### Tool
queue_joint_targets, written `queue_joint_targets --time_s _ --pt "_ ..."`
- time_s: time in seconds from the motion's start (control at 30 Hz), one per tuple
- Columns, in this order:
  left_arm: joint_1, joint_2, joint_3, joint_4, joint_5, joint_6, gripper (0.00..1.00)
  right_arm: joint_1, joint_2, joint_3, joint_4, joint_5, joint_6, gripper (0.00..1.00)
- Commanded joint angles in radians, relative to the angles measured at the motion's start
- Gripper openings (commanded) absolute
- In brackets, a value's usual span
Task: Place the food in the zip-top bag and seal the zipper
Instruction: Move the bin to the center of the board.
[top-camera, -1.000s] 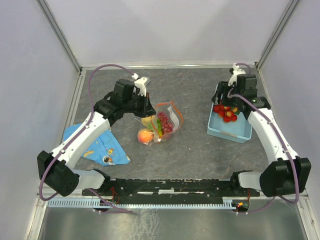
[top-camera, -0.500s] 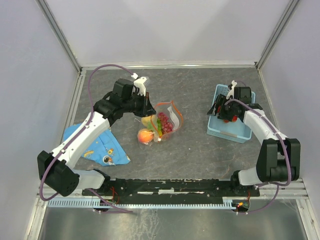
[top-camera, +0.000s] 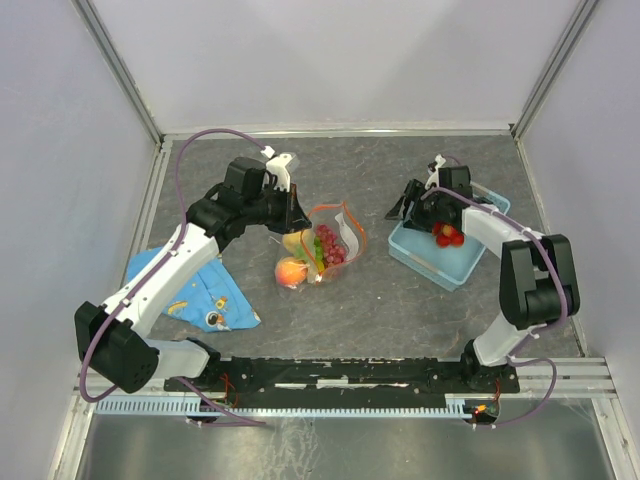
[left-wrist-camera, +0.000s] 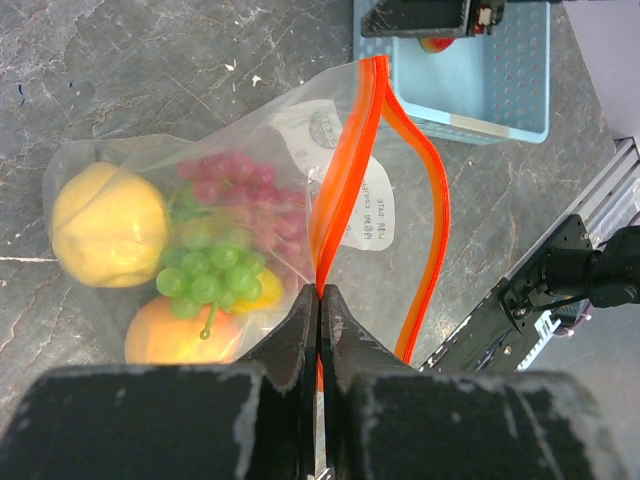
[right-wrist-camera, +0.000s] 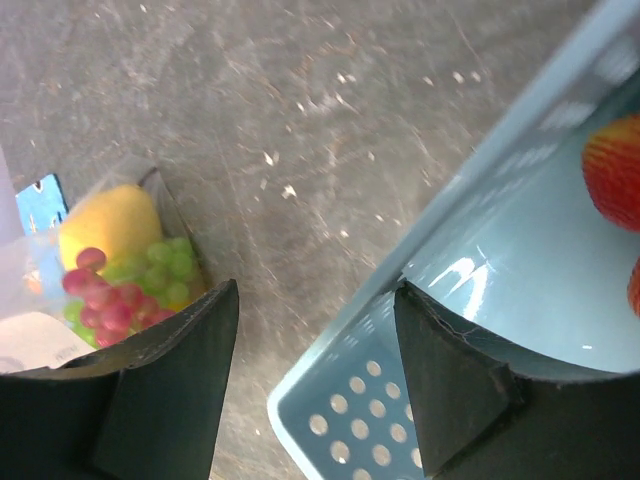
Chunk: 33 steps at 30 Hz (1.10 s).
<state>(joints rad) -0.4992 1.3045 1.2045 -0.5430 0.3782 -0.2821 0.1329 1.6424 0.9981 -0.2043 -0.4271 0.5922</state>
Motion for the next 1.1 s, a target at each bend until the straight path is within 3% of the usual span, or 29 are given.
queue_joint_targets --time_s 0.0,0.27,0.53,0.8,1.07 --pt "0.008 -0.030 0.004 0.049 0.032 -0.009 0.03 0.028 0.062 0.105 0.129 -0.018 0.060 0.71" --pt "0.012 -0.034 0.000 0.055 0.034 -0.012 0.03 0.032 0.141 0.230 0.133 -0.017 0.032 0.72" --pt "0.014 -0.033 0.000 0.055 0.037 -0.015 0.03 0.015 -0.004 0.206 -0.031 0.019 -0.155 0.81" --pt "0.016 -0.034 -0.003 0.059 0.041 -0.018 0.03 -0.118 -0.148 0.138 -0.157 0.089 -0.283 0.90" --pt "0.015 -0.033 -0.004 0.062 0.044 -0.019 0.03 -0.268 -0.125 0.107 -0.153 0.117 -0.261 0.96"
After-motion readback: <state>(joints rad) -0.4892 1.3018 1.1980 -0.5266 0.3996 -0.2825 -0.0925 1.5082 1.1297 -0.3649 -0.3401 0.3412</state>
